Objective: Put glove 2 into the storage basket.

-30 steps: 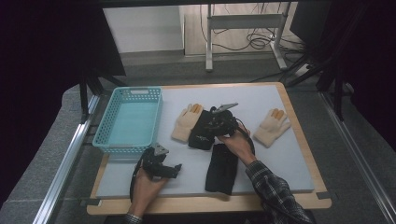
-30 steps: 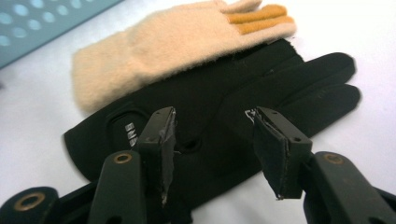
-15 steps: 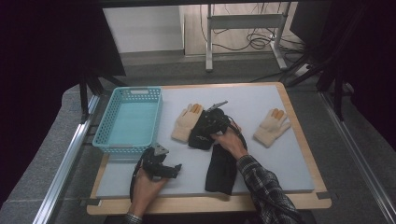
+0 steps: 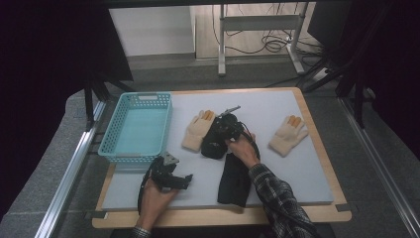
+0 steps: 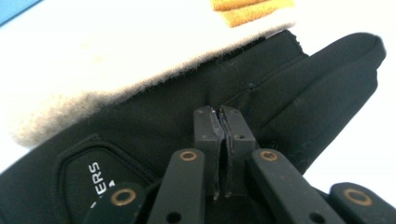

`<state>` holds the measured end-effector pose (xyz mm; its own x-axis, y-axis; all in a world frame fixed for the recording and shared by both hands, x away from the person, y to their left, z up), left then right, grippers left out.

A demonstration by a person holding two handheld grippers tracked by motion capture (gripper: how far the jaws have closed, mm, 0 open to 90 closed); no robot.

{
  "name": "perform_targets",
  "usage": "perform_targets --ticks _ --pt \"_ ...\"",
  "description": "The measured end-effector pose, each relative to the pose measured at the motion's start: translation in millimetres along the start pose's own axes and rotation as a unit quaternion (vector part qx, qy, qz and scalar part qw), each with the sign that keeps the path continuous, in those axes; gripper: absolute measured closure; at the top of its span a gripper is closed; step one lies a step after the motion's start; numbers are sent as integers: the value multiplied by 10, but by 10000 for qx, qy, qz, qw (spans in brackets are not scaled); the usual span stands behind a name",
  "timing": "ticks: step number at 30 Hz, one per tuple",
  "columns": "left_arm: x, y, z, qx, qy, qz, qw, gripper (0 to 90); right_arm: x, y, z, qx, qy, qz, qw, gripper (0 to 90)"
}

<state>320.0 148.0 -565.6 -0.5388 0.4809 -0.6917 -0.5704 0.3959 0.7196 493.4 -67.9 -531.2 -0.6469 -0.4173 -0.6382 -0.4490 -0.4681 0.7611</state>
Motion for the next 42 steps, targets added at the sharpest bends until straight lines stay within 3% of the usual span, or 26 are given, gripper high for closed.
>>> perform_targets --ticks 8,16,17,19,23,24,30,33,38,42 --pt "1 1 2 0 -9 10 10000 9 -120 290 -16 -40 -134 -76 9999 872" --pt "1 1 1 2 -6 3 10000 9 -135 761 24 -72 -12 -336 9994 872" --pt "1 1 1 2 -6 3 10000 9 -135 761 24 -72 -12 -336 9994 872" --pt "1 0 -1 -1 -4 -4 10000 9 -86 933 57 -158 -5 -434 9989 872" --pt "0 2 1 -4 -16 3 10000 9 -4 1099 120 -217 85 -520 9984 872" --pt "0 2 1 -5 -18 4 10000 9 66 1207 169 -259 99 -565 9980 872" --pt "-1 -1 -2 -9 5 -13 10000 9 317 1483 300 -418 144 -649 9969 871" --pt "-1 0 -1 -7 3 -11 10000 9 406 1552 332 -446 141 -649 9968 871" --pt "0 0 -3 -6 12 -6 10000 9 703 1709 412 -576 21 -643 9963 870" --pt "0 0 -3 -3 13 -9 10000 9 890 1720 416 -493 -11 -650 9967 870"
Point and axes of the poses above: each handheld gripper's, and its own axes: y roughly backward along the jaws, x roughly out of its underside, z roughly to its left, the point moved 2 cm from there along -y, roughly forward along the jaws, and after that the axes turned 9 degrees about -y, right-handed, at the moved point
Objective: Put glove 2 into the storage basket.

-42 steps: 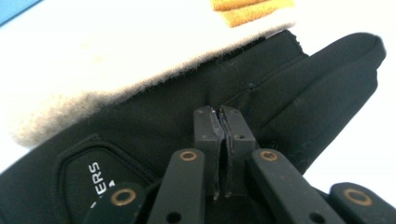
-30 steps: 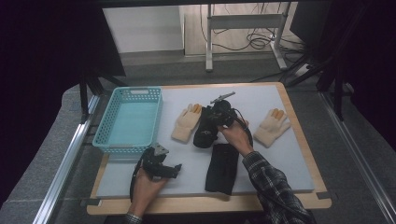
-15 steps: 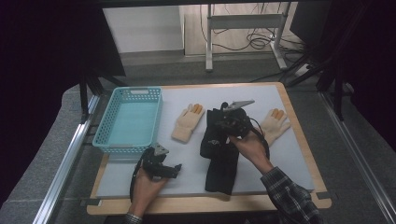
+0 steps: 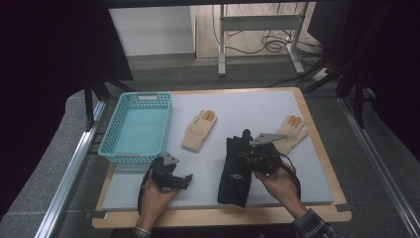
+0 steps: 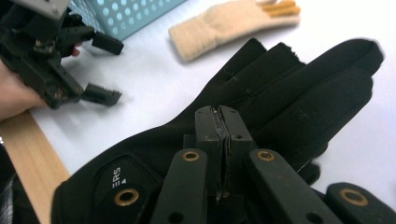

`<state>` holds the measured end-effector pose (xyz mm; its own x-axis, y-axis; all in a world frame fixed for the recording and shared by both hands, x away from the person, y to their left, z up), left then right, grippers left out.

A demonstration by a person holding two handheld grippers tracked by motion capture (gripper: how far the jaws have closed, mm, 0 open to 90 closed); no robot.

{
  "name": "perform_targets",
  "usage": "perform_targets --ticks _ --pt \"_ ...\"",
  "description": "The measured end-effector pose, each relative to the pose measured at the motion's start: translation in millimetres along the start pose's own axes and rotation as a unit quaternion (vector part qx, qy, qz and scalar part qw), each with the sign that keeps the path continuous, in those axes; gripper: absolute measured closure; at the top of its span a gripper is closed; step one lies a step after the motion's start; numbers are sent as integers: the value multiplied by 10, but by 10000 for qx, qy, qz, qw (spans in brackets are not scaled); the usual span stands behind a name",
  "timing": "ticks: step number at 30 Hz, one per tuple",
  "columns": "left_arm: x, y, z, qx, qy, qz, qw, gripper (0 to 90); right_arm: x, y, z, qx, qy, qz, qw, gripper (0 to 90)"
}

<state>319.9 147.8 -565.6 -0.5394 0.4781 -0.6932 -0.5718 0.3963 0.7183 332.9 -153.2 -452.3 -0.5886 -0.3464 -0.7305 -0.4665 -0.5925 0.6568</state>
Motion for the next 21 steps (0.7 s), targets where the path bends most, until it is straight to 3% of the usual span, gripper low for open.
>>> perform_targets --ticks 6,13,17,20,21 --pt "1 2 2 -4 -22 14 10000 9 226 -112 -50 5 -230 54 9997 869" --pt "1 3 3 -5 -24 19 10000 9 435 -322 -86 136 -263 292 9991 846" --pt "1 3 2 -7 -23 18 10000 9 512 -390 -107 138 -277 342 9989 779" --pt "1 2 2 -7 -22 21 10000 8 487 -345 -131 69 -124 299 9995 633" --pt "1 2 2 -7 -22 21 10000 8 487 -345 -131 69 -124 299 9995 633"
Point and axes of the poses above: each handheld gripper's, and its own axes: y roughly backward along the jaws, x roughly out of its underside, z roughly to its left, the point moved 2 cm from there along -y, roughly forward along the jaws, and after that the axes turned 9 degrees about -y, right-handed, at the moved point
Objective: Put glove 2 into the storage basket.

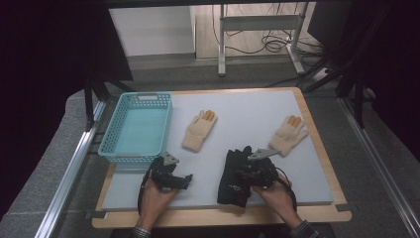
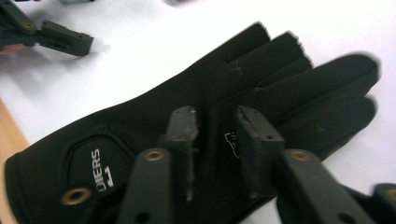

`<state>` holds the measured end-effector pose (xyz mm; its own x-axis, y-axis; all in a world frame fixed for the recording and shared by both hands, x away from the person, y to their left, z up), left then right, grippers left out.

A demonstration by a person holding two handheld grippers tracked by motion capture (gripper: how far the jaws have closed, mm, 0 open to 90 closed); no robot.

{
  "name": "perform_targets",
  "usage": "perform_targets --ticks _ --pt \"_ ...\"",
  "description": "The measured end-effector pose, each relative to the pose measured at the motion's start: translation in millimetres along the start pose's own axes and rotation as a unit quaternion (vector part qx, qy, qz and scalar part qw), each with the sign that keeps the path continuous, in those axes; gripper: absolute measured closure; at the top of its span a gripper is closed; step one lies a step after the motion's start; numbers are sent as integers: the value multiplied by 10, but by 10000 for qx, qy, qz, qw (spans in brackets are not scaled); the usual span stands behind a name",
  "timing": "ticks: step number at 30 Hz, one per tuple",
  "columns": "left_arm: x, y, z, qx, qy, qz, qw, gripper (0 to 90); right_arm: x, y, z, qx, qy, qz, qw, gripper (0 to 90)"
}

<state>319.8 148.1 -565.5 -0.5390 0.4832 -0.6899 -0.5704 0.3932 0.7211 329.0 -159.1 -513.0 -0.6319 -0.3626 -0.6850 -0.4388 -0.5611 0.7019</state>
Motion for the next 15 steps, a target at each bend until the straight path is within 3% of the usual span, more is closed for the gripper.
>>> perform_targets --ticks 6,14,15 --pt "-1 -2 -3 -8 20 4 10000 7 -60 182 -177 -85 -26 -130 9999 497" --pt "-4 -1 -7 -13 36 5 10000 11 96 241 -307 -189 12 -204 9996 471" --pt "-4 1 -5 -6 31 5 10000 12 158 245 -326 -171 49 -224 9996 500"
Point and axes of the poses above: each handheld gripper's, and its own axes: y roughly backward along the jaws, x roughly out of its underside, z roughly to its left, the point moved 2 cm from there along -y, roughly forward along the jaws, and after that the axes turned 9 degrees about -y, right-handed, at the moved point
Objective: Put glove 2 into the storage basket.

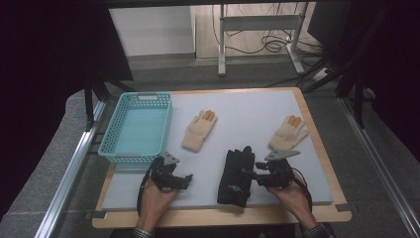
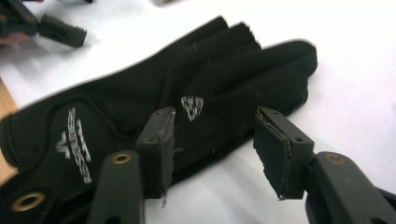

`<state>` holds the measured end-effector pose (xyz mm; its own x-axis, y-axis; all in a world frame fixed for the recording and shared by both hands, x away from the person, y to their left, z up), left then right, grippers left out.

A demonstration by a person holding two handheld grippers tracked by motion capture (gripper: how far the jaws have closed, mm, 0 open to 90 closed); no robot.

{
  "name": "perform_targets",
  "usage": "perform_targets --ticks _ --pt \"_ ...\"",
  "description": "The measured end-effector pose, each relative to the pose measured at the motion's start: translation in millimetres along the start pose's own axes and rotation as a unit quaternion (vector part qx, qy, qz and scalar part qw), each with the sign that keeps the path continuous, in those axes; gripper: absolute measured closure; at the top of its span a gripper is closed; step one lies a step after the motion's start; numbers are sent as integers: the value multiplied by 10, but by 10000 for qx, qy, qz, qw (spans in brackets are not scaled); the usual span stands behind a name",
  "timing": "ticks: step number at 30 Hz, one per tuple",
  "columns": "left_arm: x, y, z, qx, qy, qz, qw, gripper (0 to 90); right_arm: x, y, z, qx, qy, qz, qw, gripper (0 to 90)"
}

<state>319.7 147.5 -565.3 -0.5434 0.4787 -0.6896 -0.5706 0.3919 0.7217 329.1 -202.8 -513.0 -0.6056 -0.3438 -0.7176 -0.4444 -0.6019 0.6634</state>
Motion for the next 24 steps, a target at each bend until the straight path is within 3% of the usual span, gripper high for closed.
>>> perform_targets --ticks 1,2,4,5,6,8,15,24 --pt "0 0 0 0 0 0 10000 13 0 0 0 0 0 0 10000 500" --pt "3 8 6 23 -57 -7 10000 17 66 11 -9 -75 27 30 10000 623" --pt "13 20 20 77 -130 -21 9999 24 132 14 -13 -105 53 111 9999 734" --pt "13 20 20 77 -130 -21 9999 26 132 14 -13 -105 53 111 9999 734" --pt "28 40 39 60 -178 0 9998 25 199 16 -6 -184 47 172 9997 807" --pt "47 50 65 86 -146 13 9999 22 261 10 13 -273 97 226 9993 849" --pt "66 52 84 151 -129 -39 9998 23 382 -73 139 -353 414 318 9980 877" --pt "69 49 84 149 -128 -55 9998 21 351 -174 258 -494 446 320 9973 876"
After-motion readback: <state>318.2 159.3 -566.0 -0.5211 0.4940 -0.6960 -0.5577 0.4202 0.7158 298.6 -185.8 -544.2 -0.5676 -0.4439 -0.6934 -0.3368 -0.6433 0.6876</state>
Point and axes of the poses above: each handheld gripper's, and its own axes: y roughly backward along the jaws, x roughly out of its underside, z roughly to its left, the point moved 2 cm from there along -y, roughly forward along the jaws, and after that the axes turned 9 degrees about -y, right-handed, at the moved point
